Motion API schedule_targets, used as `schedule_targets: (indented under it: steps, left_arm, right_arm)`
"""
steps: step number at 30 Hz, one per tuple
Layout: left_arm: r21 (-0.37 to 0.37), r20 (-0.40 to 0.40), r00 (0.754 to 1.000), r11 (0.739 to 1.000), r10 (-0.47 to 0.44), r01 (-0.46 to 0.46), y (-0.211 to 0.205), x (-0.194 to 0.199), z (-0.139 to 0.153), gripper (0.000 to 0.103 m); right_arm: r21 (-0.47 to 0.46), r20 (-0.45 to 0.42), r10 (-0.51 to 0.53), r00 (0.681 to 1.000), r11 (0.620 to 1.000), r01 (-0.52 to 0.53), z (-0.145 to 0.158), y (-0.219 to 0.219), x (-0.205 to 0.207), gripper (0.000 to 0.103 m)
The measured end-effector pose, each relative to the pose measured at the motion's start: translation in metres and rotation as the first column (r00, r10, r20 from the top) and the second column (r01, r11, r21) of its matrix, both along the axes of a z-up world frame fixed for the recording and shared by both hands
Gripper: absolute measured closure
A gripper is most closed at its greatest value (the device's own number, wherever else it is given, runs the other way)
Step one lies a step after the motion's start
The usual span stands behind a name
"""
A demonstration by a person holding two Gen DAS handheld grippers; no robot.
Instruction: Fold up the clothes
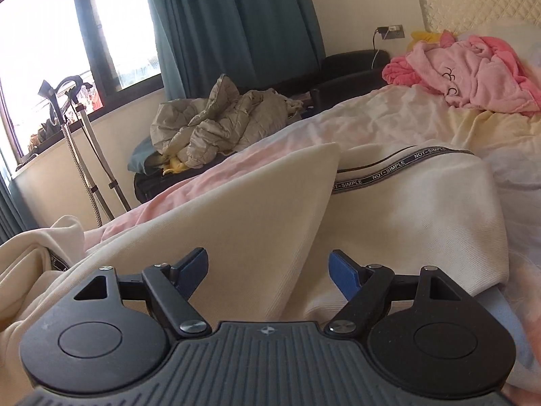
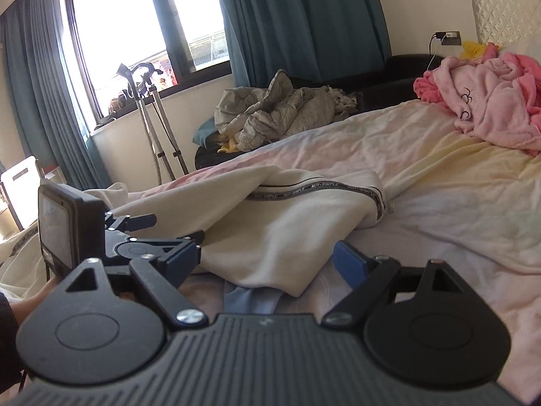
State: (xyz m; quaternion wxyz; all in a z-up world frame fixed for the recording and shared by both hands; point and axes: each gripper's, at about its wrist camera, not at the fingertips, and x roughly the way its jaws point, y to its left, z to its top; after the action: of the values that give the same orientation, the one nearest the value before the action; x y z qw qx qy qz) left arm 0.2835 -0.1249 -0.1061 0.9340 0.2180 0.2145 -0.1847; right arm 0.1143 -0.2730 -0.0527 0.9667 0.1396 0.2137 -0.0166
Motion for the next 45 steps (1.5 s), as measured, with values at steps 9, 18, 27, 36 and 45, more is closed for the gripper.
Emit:
schedule_targets:
  steps: [9,18,27,36,45]
  left_arm:
    - [-0.054,-0.083,0.995,0.997,0.054,-0.058,-0.007,0.020,0.013,0.099]
    - [-0.291,0.001,1.000,0.956,0.027,-0.026,0.064,-0.113,0.107,0.099]
    - [-0.457,-0.082,0.989,0.877,0.121,-0.146,0.151,-0.225,0.077,0.099]
    - [-0.471,-0.213,0.961,0.844,0.175,-0.258,0.165,-0.227,0.056,0.099]
    - [-0.484,-0.206,0.961,0.834,0.185,-0.264,0.167,-0.211,0.040,0.099]
  right_arm:
    - [0.068,-0.051,-0.036,0.998,0.997,0.039,-0.021,-0.017,0.021,0.015]
    - [0.079,-0.006,-0.049,0.999,0.996,0.050,-0.006,-0.022,0.004,0.015]
    - [0.216,0.033,-0.052,0.998,0.975,0.044,0.021,-0.042,-0.039,0.015]
    - [0.187,-0.028,-0.008,1.000,0.982,0.013,0.025,-0.023,-0.034,0.015]
    - [0.050,-0.178,-0.061,0.982,0.996,0.070,-0.012,-0.008,0.043,0.015]
